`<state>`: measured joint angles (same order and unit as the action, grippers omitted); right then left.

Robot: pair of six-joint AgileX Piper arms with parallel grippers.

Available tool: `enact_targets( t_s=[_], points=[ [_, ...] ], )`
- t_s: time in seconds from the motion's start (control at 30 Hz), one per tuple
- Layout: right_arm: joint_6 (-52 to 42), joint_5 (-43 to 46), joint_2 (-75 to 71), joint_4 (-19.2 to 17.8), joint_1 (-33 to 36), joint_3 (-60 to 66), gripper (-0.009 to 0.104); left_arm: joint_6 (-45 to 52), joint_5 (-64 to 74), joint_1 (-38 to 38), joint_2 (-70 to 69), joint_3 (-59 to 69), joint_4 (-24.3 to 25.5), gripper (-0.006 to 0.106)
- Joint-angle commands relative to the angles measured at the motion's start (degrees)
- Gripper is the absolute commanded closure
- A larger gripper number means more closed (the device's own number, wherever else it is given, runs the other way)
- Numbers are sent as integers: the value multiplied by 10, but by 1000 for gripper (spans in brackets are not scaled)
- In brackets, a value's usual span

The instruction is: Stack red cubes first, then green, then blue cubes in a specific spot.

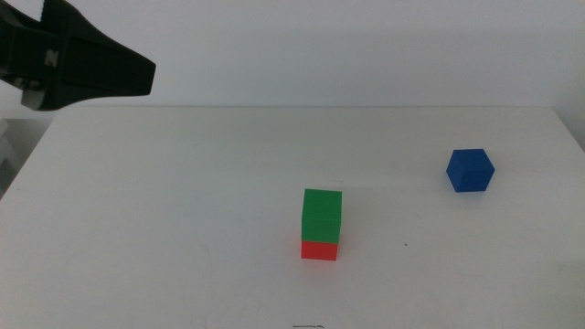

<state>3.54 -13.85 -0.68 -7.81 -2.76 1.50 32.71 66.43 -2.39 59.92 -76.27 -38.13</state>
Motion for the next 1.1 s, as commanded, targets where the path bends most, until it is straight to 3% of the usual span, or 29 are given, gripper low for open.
enact_targets(
  t_s=[0.0,0.1,0.33,0.6,0.83,1.07],
  points=[
    [-6,44,-9,-7,-4,-5,1,-1,-27,1,-9,-14,-32,8],
    [-6,-12,21,30,-4,-68,1,-1,-27,1,-9,-14,-31,8],
    [-6,-118,146,48,-4,-228,1,-1,-27,1,-9,-14,-31,8],
    [-5,-278,326,169,-2,-395,1,-1,-27,1,-9,-14,-31,8],
    [-35,-494,506,170,-2,-562,1,-1,-27,1,-9,-14,-30,8],
    [-35,-549,661,204,-2,-702,1,-1,-27,1,-9,-14,-30,8]
  ],
)
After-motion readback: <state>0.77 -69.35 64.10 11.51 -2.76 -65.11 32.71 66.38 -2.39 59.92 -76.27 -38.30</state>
